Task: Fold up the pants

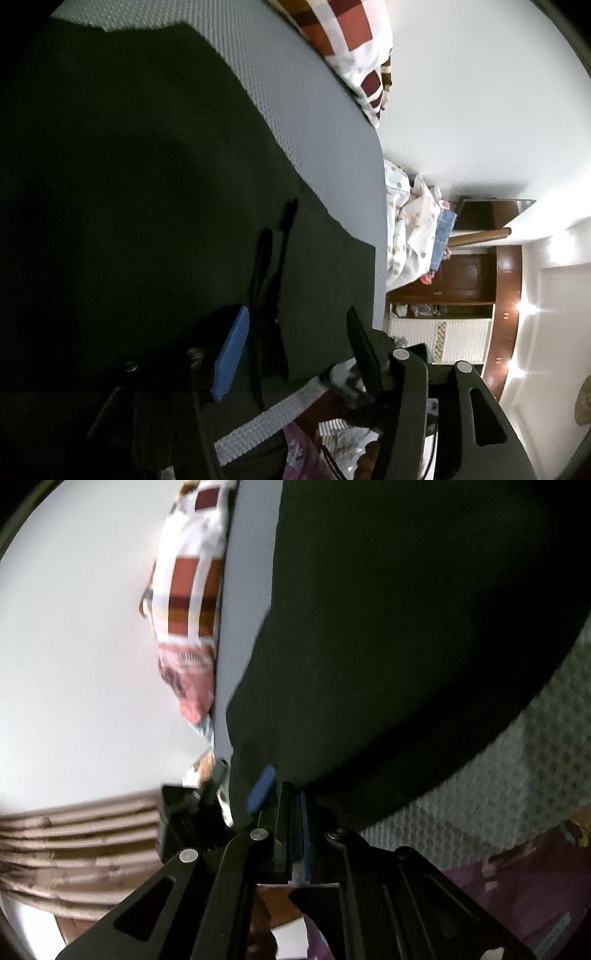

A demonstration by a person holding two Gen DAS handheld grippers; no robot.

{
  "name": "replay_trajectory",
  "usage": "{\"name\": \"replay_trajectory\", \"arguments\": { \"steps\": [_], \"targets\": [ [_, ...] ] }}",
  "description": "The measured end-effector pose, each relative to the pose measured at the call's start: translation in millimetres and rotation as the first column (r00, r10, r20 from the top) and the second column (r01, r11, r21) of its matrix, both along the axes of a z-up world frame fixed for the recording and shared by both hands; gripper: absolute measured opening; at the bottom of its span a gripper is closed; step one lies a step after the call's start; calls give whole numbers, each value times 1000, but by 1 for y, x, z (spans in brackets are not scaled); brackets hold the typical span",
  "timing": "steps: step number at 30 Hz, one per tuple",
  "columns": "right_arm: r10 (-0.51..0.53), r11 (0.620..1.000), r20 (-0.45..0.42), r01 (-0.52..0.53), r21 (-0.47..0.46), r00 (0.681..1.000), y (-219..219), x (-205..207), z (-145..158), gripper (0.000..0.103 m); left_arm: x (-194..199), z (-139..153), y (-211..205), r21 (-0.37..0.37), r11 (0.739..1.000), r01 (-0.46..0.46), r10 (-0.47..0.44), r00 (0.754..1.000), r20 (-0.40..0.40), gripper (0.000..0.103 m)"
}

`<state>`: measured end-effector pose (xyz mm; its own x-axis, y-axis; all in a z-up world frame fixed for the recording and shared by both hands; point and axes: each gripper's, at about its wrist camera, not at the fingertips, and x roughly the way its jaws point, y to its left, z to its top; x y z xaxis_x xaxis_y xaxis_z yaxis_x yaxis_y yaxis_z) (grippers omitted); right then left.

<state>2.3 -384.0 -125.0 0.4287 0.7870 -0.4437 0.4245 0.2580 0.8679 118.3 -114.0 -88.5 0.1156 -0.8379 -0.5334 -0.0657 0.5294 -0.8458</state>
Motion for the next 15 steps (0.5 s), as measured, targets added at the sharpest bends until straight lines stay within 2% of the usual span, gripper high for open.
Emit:
{"name": "replay_trajectory", "arguments": {
  "steps": [4,8,12,15],
  "targets": [
    [47,999,-33,-48,-5,998,10,-3,-11,4,-4,8,5,26,1000,-4,3,1000,12,59],
    [53,998,-20,-54,-36,998,6,-4,-8,4,-8,12,3,28,1000,7,-7,1000,22,60],
    [45,998,26,-46,45,999,5,-1,1,7,-7,12,1,21,1000,4,-5,1000,17,61],
    [45,999,19,-46,25,999,8,2,3,9,-7,9,5,4,1000,-13,13,1000,-1,64]
  ]
}}
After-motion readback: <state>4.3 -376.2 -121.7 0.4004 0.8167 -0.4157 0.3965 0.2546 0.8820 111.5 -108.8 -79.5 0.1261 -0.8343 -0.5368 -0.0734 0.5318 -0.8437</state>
